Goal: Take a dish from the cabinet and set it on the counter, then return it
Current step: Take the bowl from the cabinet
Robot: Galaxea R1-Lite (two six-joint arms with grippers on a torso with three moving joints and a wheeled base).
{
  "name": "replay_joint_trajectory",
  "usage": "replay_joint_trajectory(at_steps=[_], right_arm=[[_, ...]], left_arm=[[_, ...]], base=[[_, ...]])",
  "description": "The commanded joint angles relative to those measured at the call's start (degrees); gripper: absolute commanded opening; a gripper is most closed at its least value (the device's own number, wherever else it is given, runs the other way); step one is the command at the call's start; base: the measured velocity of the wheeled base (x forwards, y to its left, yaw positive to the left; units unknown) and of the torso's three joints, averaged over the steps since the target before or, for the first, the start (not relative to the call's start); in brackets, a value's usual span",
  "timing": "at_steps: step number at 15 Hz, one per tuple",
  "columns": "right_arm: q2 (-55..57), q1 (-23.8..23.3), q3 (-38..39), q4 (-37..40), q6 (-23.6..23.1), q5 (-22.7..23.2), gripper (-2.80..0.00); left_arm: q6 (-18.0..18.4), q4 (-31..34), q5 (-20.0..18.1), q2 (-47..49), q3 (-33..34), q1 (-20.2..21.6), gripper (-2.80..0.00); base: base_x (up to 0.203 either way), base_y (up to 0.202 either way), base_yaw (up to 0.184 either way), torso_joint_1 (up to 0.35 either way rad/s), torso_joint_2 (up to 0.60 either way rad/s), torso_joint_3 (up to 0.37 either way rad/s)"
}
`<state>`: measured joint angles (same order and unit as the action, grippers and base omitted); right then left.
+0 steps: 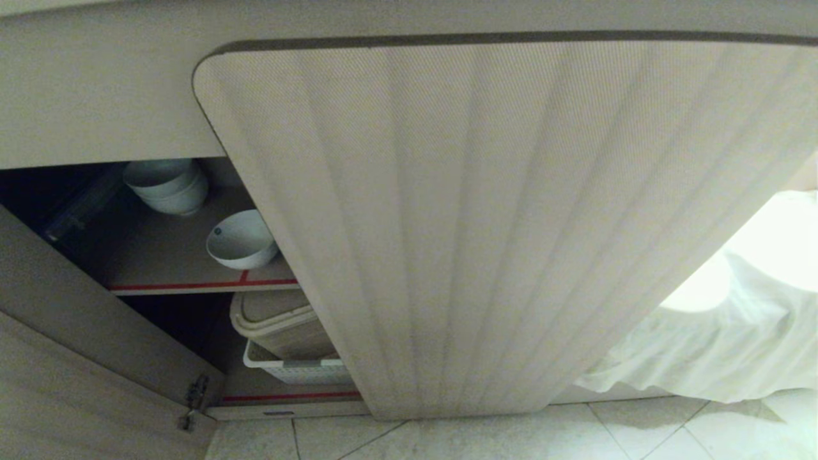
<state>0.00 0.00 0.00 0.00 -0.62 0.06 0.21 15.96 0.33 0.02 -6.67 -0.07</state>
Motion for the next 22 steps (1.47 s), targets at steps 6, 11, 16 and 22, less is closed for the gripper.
replay_joint_trajectory(at_steps=[6, 11, 16, 22], right_arm=[[0.00, 0.00, 0.00, 0.00, 0.01, 0.03, -2.80], [0.00, 0.00, 0.00, 0.00, 0.01, 0.03, -2.80], [0.00, 0.00, 0.00, 0.00, 0.01, 0.03, -2.80], [0.00, 0.00, 0.00, 0.00, 0.01, 0.03, -2.80]], left_arm=[[-0.03, 0.13, -0.15, -0.02, -0.01, -0.01, -2.80], [2.25, 0.21, -0.59, -0.02, -0.01, -0.01, -2.80], [5.61, 0.30, -0.97, -0.02, -0.19, -0.01, -2.80], [7.98, -0.16, -3.63, 6.49, -3.96, -0.08, -2.80]], base=[[0.000, 0.000, 0.000, 0.000, 0.00, 0.000], [0.000, 0.000, 0.000, 0.000, 0.00, 0.000], [0.000, 0.000, 0.000, 0.000, 0.00, 0.000], [0.000, 0.000, 0.000, 0.000, 0.00, 0.000]])
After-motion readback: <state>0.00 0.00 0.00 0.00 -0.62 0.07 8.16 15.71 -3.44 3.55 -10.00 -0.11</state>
